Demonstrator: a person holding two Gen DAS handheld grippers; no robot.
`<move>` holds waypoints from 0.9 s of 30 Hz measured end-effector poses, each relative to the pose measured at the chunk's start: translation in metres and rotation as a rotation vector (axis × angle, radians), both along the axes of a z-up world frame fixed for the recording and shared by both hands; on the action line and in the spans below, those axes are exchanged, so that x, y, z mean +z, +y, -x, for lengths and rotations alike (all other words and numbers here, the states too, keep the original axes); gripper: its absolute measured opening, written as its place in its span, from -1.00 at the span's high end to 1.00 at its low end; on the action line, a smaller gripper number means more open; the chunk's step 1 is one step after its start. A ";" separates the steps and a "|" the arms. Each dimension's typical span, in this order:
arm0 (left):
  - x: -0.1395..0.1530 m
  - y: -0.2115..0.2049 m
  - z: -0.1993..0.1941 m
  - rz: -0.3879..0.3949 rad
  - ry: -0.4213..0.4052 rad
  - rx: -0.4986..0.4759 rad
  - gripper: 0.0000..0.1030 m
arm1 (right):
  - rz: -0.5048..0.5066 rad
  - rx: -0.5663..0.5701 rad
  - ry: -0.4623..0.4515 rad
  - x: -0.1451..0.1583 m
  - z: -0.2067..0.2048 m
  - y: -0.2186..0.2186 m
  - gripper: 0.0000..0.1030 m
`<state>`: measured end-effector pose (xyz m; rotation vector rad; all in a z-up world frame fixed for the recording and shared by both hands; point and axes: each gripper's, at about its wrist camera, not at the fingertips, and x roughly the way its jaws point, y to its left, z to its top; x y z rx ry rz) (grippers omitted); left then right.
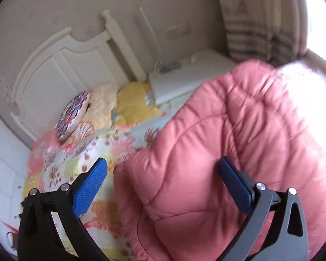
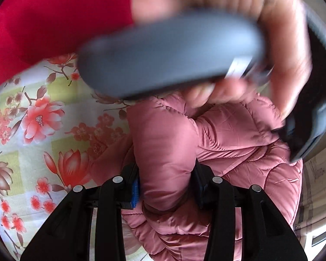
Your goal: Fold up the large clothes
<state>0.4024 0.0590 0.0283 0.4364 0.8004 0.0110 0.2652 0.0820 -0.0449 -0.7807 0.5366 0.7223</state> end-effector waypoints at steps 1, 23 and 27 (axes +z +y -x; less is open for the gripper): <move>-0.009 0.006 -0.005 0.023 0.037 0.016 -0.96 | -0.002 0.008 0.003 0.000 0.001 -0.002 0.18; -0.051 0.065 0.002 0.214 0.047 0.054 -0.96 | -0.331 -0.307 0.168 0.121 -0.071 -0.159 -0.45; -0.053 0.069 0.003 0.242 0.041 0.055 -0.96 | -0.222 -0.333 0.284 0.058 -0.087 -0.138 -0.45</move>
